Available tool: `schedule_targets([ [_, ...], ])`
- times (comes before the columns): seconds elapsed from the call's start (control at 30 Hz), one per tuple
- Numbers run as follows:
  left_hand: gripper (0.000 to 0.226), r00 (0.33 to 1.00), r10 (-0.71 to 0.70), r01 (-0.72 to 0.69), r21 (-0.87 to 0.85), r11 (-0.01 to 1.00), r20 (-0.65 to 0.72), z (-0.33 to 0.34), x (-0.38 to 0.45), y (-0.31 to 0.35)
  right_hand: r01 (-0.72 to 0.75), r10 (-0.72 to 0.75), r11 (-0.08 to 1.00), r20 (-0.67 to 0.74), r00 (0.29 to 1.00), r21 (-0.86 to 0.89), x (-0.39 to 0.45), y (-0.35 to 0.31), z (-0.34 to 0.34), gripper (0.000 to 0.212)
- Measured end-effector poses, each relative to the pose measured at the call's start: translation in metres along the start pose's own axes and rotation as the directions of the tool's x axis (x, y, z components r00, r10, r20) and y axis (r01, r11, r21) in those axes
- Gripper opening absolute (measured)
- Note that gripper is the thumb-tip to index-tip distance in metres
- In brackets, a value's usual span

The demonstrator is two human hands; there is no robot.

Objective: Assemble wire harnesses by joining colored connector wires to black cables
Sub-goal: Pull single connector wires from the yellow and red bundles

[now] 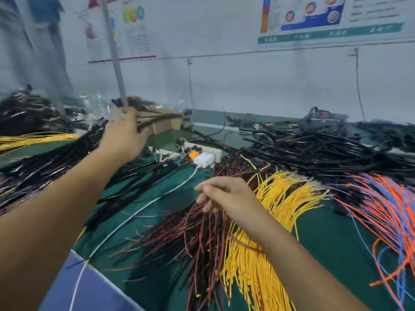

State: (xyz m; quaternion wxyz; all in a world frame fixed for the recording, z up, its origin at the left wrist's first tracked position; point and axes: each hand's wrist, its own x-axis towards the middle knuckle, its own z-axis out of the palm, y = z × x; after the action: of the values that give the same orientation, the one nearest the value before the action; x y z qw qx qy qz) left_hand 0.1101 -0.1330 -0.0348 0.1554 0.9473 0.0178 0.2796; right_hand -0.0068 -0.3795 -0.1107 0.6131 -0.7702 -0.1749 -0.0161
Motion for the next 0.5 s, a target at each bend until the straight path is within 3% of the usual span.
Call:
schedule_targets([
  [0.1, 0.088, 0.938, -0.22, 0.149, 0.264, 0.953, 0.266, 0.041, -0.028, -0.034, 0.005, -0.005, 0.998, -0.005, 1.0, -0.058, 0.001, 0.001, -0.003, 0.027],
  [0.23, 0.094, 0.881, -0.265, 0.166, 0.269, 0.949, 0.391, 0.085, -0.061, -0.032, -0.013, 0.004, 0.996, -0.094, 0.996, -0.087, -0.01, 0.005, -0.023, 0.026],
  [0.3, 0.089, 0.893, -0.265, 0.191, 0.226, 0.955, 0.365, 0.1, -0.07, -0.009, -0.053, 0.038, 0.993, -0.146, 0.989, -0.103, -0.021, 0.011, -0.037, 0.024],
  [0.43, 0.062, 0.982, -0.155, 0.149, 0.062, 0.987, 0.108, 0.122, -0.071, 0.05, -0.164, 0.119, 0.974, -0.259, 0.958, -0.157, -0.05, 0.034, -0.072, 0.025],
  [0.5, 0.046, 0.976, -0.108, 0.13, -0.111, 0.985, 0.188, 0.134, -0.073, 0.082, -0.227, 0.16, 0.959, -0.338, 0.928, -0.171, -0.067, 0.052, -0.087, 0.024],
])
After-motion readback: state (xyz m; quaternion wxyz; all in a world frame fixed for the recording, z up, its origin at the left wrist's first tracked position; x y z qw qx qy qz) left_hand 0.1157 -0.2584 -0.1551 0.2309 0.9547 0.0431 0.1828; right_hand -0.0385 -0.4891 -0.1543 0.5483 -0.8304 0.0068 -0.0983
